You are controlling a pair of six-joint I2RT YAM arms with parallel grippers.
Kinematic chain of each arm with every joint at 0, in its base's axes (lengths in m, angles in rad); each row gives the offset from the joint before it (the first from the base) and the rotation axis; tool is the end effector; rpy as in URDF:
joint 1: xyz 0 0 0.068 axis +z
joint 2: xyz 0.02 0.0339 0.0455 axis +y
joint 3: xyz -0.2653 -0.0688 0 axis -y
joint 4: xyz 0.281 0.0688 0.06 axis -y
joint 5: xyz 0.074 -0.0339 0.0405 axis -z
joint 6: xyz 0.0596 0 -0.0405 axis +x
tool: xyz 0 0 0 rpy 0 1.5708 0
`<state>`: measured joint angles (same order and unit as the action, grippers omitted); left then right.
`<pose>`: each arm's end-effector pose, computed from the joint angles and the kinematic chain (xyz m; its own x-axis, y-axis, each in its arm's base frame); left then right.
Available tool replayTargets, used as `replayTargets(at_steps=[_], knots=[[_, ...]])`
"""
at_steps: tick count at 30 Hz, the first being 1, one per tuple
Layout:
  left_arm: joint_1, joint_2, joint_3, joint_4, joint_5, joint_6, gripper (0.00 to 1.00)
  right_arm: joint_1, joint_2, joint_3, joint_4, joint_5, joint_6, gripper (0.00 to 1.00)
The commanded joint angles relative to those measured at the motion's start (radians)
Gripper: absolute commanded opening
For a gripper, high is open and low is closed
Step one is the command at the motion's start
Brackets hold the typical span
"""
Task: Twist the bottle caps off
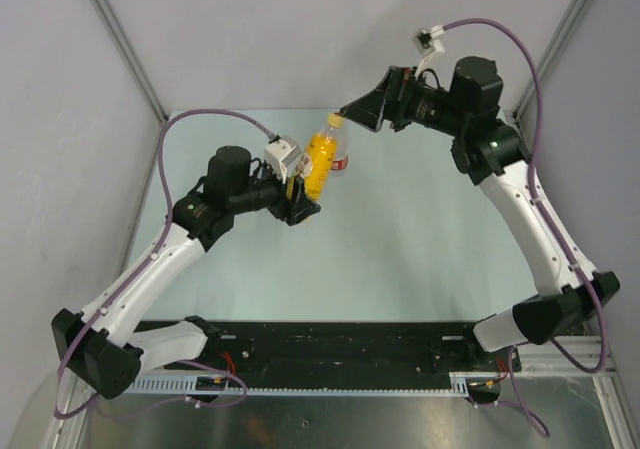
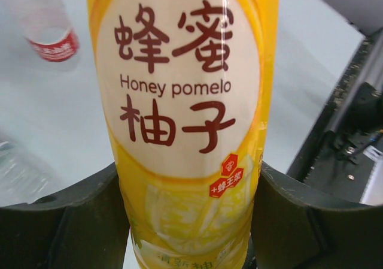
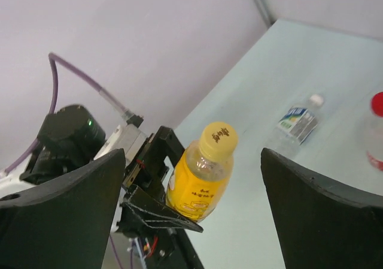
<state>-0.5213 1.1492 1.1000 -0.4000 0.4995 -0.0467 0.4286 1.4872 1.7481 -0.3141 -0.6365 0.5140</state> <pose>0.2536 -0.1786 0.3468 -0.4140 0.1905 -0.8901 0.7929 0.5558 -0.2498 0.3269 0.1883 0.5018 -0.4719 0.2191 -0.8540 -0.7373 0.4330 0.5185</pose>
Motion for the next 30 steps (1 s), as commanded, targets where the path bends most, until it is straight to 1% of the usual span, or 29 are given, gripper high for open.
replayTargets(at_steps=[1,8,14,17,21,23,28,30], knots=[[-0.075,-0.072,0.016,-0.005,-0.276,0.043,0.30,0.007,-0.087,-0.017,0.037,0.174,-0.016,0.99],[-0.238,-0.086,0.009,-0.040,-0.678,0.118,0.29,0.010,-0.100,-0.035,0.020,0.232,0.007,0.99],[-0.375,-0.049,0.008,-0.057,-1.033,0.157,0.23,0.013,-0.078,-0.045,-0.005,0.244,0.034,0.99],[-0.430,-0.014,0.008,-0.061,-1.184,0.174,0.22,0.013,-0.061,-0.051,-0.015,0.240,0.049,0.99],[-0.465,0.038,0.009,-0.062,-1.316,0.187,0.22,0.014,-0.038,-0.058,-0.033,0.240,0.072,0.99],[-0.475,0.058,0.011,-0.064,-1.357,0.189,0.22,0.015,-0.025,-0.064,-0.040,0.239,0.080,0.98],[-0.487,0.084,0.022,-0.062,-1.403,0.190,0.22,0.017,0.006,-0.092,-0.026,0.217,0.116,0.93],[-0.488,0.091,0.026,-0.063,-1.407,0.189,0.22,0.022,0.015,-0.107,-0.008,0.205,0.136,0.89]])
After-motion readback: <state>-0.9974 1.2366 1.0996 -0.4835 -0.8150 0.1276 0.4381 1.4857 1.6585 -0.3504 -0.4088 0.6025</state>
